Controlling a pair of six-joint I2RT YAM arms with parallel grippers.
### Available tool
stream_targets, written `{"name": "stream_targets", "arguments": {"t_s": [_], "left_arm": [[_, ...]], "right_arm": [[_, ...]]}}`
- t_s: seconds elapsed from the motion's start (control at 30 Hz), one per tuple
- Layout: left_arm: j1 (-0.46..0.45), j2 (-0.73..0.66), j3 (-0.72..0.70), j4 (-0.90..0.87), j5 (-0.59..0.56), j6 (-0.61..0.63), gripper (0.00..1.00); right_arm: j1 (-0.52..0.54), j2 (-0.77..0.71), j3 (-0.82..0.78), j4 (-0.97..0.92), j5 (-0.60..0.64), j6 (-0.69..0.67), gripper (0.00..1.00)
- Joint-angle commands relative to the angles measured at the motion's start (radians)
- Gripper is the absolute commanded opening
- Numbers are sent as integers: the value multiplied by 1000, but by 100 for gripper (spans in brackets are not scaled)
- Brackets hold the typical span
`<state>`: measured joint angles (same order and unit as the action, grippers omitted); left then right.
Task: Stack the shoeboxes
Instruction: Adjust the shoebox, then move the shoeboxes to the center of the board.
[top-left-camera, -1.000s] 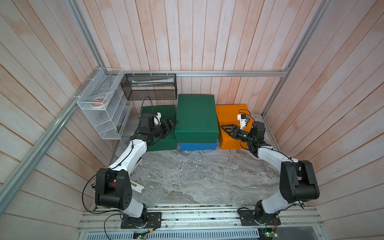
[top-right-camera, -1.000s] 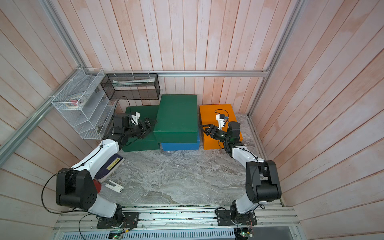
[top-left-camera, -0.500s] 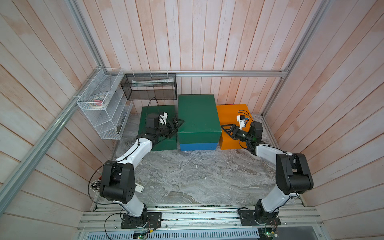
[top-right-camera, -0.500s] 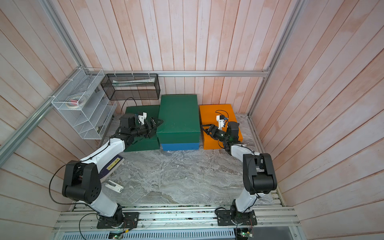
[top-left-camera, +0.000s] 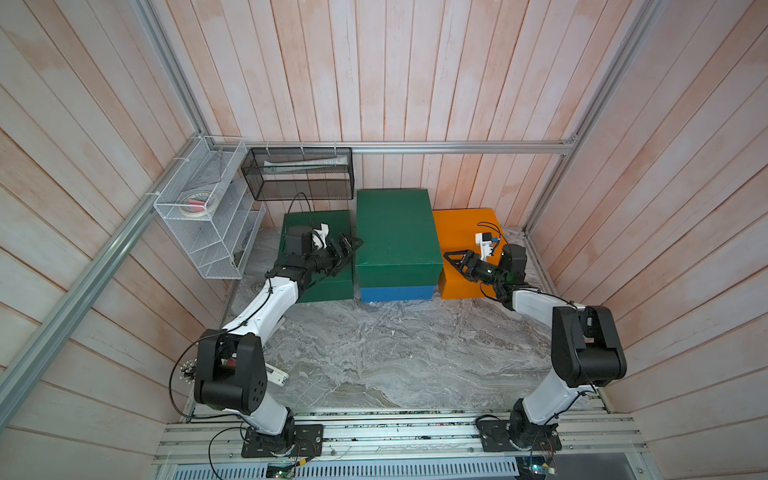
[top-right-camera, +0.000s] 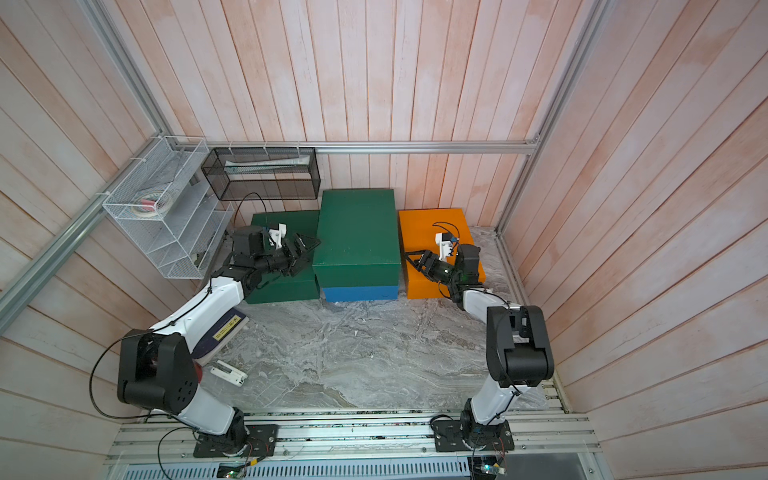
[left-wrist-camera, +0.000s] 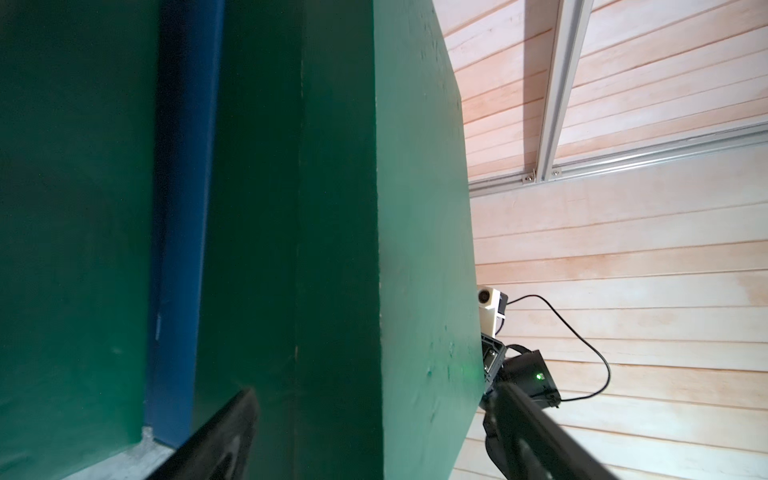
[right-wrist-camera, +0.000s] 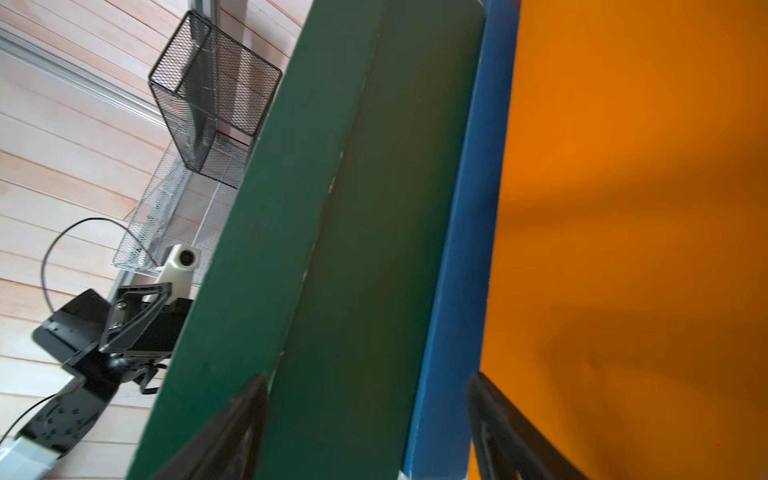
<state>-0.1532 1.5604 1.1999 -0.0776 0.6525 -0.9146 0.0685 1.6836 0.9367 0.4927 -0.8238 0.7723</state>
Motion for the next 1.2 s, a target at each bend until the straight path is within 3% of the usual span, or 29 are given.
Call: {"name": "stream_targets", "arguments": {"t_s": [0.0,0.07,0.13,0.23,0.3,0.47,1.17], "left_arm": [[15,-75,-23,-98,-73,83,86],[17,-101,-50,-125,-99,101,73],[17,-119,-81,-144,-111,103,58],[15,-130,-133,-155,-107,90,39],[12,-135,-167,-154,-104,81,30],[0,-125,-204,-159,-131,78,10],[-51,153,-28,-116,-99,80,9]], "right_arm": [[-3,-76,-2,-171,88,-125,74],[-1,-110,-22,-218,119,-157,69],[6,-139,-40,-248,139,-185,49],[26,-157,-39,-304,175,-215,10],[46,-160,-35,-330,202,-234,0],[76,-132,2,-373,249,-255,0],[110,114,227,-485,311,-286,0]]}}
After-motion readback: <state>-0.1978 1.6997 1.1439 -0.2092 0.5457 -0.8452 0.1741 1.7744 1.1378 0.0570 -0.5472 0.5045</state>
